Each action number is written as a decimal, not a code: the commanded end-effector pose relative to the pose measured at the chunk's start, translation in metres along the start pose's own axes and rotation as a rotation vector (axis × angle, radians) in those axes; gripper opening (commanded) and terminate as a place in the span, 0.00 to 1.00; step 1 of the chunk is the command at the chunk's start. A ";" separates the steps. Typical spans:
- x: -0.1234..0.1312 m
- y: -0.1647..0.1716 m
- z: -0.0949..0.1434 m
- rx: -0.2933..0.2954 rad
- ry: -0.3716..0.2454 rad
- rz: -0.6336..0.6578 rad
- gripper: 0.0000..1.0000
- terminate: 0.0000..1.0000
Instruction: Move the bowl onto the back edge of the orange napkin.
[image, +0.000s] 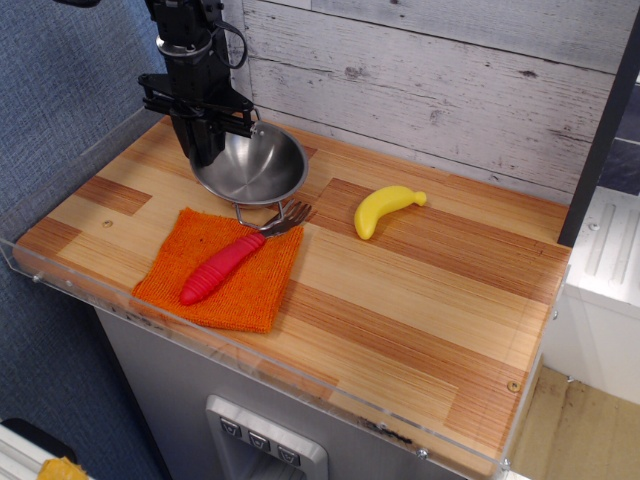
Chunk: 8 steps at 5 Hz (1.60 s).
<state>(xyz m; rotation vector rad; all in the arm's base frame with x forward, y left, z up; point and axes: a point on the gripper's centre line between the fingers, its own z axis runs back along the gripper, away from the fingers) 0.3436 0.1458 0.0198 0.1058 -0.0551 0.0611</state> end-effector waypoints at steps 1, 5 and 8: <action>-0.031 -0.015 -0.049 -0.065 0.192 -0.045 1.00 0.00; -0.023 -0.007 0.085 -0.106 -0.024 -0.023 1.00 0.00; -0.029 -0.035 0.150 -0.103 -0.090 -0.097 1.00 1.00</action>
